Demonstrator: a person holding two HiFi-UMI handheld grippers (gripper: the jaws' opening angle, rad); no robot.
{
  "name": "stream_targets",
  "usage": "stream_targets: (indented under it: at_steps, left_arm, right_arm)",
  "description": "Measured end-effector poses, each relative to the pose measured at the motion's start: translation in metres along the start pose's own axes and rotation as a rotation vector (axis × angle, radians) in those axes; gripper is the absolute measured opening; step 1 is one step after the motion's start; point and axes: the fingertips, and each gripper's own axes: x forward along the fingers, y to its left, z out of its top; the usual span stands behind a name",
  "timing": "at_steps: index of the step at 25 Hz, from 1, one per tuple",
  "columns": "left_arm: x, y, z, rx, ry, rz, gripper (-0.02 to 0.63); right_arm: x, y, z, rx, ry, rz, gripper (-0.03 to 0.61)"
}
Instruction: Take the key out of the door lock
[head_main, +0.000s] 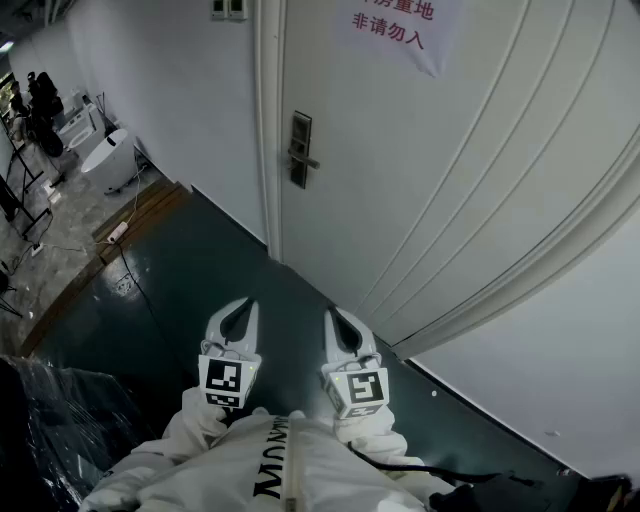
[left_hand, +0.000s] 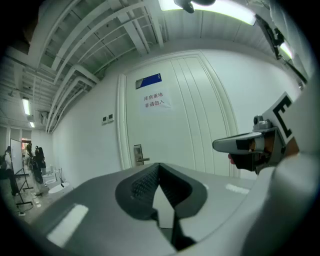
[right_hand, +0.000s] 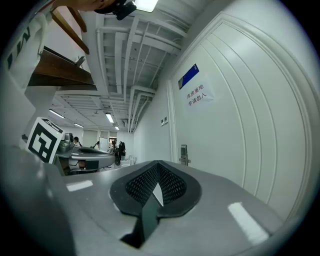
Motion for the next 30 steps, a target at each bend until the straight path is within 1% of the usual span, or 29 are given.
stream_targets:
  at_steps: [9, 11, 14, 26, 30]
  left_arm:
    - [-0.001, -0.018, -0.002, 0.004, 0.015, 0.013, 0.000]
    - [-0.003, -0.022, -0.003, 0.005, 0.017, 0.015, 0.000]
    - [-0.004, -0.027, -0.007, 0.003, 0.027, 0.019, 0.000]
    - [-0.004, -0.030, -0.011, -0.012, 0.041, 0.029, 0.000]
    - [0.002, -0.028, -0.013, -0.001, 0.039, 0.030, 0.000]
  right_arm:
    - [-0.012, -0.004, -0.005, 0.012, -0.015, 0.059, 0.000]
    - [-0.015, -0.007, -0.005, 0.011, -0.020, 0.061, 0.000]
    - [-0.017, -0.010, -0.006, 0.039, -0.020, 0.075, 0.001]
    - [-0.020, -0.019, -0.015, 0.076, -0.012, 0.069, 0.002]
    - [-0.017, -0.023, -0.015, 0.082, -0.012, 0.058, 0.002]
